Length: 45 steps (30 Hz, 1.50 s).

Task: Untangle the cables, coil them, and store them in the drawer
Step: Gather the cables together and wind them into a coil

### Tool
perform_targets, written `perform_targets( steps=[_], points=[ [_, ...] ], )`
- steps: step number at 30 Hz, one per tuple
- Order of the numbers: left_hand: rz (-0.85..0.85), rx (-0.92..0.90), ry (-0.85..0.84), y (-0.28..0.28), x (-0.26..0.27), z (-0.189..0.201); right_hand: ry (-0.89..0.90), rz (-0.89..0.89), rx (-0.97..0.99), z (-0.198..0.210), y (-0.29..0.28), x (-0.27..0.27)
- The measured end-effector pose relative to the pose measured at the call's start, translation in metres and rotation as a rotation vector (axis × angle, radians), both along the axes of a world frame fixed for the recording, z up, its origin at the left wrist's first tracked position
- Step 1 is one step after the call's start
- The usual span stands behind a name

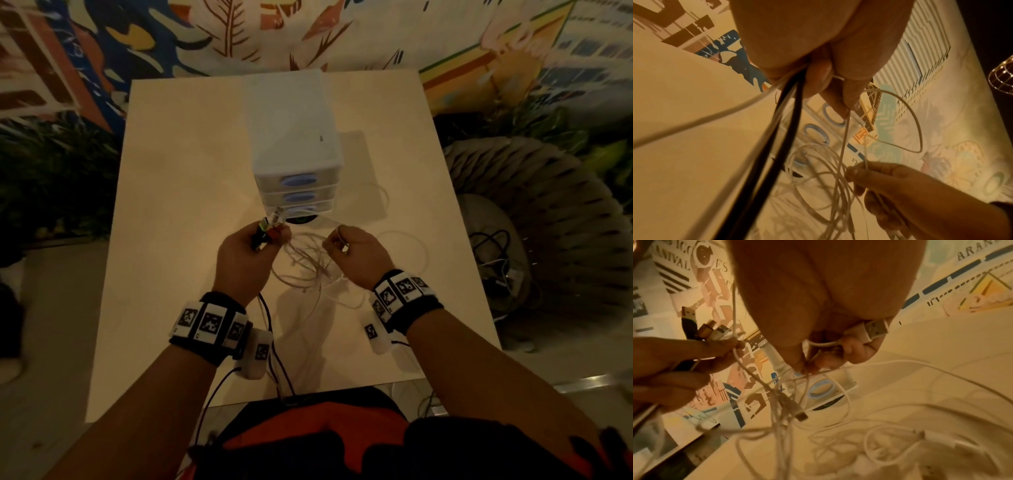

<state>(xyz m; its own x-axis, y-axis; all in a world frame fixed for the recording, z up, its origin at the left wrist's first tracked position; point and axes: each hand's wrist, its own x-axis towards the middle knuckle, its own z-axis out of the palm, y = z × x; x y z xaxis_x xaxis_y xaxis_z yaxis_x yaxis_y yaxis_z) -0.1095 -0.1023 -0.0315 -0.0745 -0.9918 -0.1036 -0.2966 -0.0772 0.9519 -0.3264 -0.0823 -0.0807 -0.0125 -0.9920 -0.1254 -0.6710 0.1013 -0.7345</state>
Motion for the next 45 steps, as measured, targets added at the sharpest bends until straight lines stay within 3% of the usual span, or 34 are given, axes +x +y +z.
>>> perform_targets(
  steps=[4, 9, 12, 15, 19, 23, 27, 29, 33, 38, 42, 45],
  points=[
    [0.054, -0.017, 0.107, -0.006, 0.009, 0.01, 0.094, -0.069, 0.111, 0.003, -0.004, -0.015],
    [0.077, -0.019, 0.196, -0.006, 0.009, 0.025, -0.1, -0.075, 0.024, 0.028, 0.003, -0.003],
    [0.004, -0.027, 0.248, -0.004, 0.005, 0.034, -0.216, 0.025, -0.009, 0.042, 0.005, 0.018],
    [-0.101, -0.044, 0.236, -0.002, -0.002, 0.037, -0.158, 0.071, -0.019, 0.041, -0.002, 0.033],
    [-0.115, -0.022, 0.245, -0.002, -0.007, 0.037, -0.137, 0.083, -0.05, 0.04, -0.009, 0.031],
    [-0.233, 0.093, 0.053, -0.004, -0.005, 0.017, -0.27, 0.041, -0.007, 0.049, -0.011, 0.02],
    [-0.32, 0.108, -0.158, -0.007, -0.004, -0.01, -0.625, -0.05, 0.054, 0.065, -0.015, 0.017],
    [-0.315, 0.077, -0.256, -0.007, -0.006, -0.015, -0.709, -0.069, 0.071, 0.073, -0.016, 0.015],
    [-0.287, 0.115, -0.265, -0.01, 0.0, -0.019, -0.788, -0.061, 0.047, 0.087, -0.016, 0.012],
    [-0.412, 0.081, -0.214, -0.007, -0.006, -0.012, -0.795, -0.057, 0.039, 0.094, -0.014, 0.011],
    [-0.341, 0.0, -0.215, -0.004, -0.007, -0.014, -0.75, -0.043, 0.014, 0.092, -0.013, 0.016],
    [-0.275, -0.013, -0.177, -0.003, -0.006, -0.009, -0.577, 0.001, -0.018, 0.075, -0.008, 0.014]
  ],
)
